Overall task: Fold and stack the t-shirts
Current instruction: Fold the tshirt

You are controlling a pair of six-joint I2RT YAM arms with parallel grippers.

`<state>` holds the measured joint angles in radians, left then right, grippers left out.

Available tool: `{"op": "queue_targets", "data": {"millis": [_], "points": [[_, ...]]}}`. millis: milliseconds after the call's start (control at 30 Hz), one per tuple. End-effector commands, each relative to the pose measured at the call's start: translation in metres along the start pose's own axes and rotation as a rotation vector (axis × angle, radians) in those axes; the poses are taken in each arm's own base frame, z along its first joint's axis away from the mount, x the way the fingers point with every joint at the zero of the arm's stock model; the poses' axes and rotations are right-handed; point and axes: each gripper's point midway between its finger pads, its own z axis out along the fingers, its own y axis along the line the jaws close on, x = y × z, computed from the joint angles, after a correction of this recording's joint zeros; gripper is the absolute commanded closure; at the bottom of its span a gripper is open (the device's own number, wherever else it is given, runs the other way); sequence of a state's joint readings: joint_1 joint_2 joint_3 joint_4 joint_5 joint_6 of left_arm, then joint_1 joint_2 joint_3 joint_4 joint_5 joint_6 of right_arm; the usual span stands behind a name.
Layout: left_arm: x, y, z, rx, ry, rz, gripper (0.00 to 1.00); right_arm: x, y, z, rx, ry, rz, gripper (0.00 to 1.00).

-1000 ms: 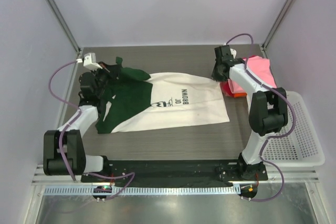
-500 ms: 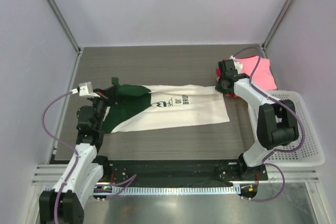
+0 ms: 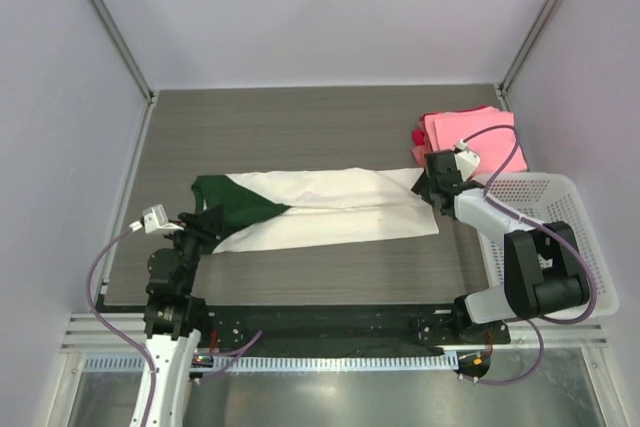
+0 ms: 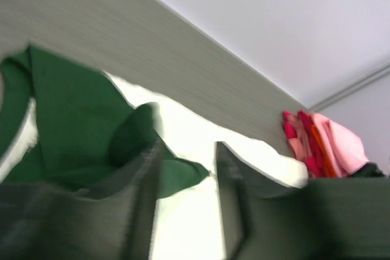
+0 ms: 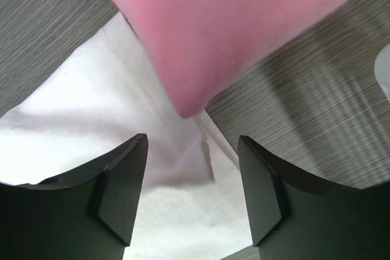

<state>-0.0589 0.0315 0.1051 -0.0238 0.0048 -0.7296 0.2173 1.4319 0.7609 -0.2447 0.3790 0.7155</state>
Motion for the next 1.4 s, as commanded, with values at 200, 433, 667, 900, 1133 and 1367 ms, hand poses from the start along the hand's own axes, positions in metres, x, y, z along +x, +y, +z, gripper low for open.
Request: {"op": "queue_targets", "data": {"millis": [200, 433, 667, 900, 1133, 1367], "points": [[0.009, -0.022, -0.013, 0.079, 0.077, -0.111, 0.25, -0.041, 0.075, -0.033, -0.288, -0.132, -0.034, 0.32], [0.011, 0.009, 0.012, -0.215, 0.17, -0.178, 0.18, 0.028, 0.219, -0.096, -0.894, 0.156, -0.257, 0.38], [0.016, 0.004, 0.083, -0.397, 0.463, -0.132, 0.07, 0.118, 0.307, -0.138, -1.19, 0.406, -0.434, 0.41], [0.034, 0.013, 0.127, -0.483, 0.556, -0.219, 0.01, 0.171, 0.36, -0.164, -1.375, 0.485, -0.543, 0.41], [0.07, 0.041, 0.143, -0.621, 0.668, -0.283, 0.0, 0.21, 0.38, -0.144, -1.389, 0.562, -0.564, 0.4], [0.094, 0.091, 0.151, -0.821, 0.733, -0.28, 0.0, 0.245, 0.375, -0.123, -1.356, 0.639, -0.574, 0.4]]}}
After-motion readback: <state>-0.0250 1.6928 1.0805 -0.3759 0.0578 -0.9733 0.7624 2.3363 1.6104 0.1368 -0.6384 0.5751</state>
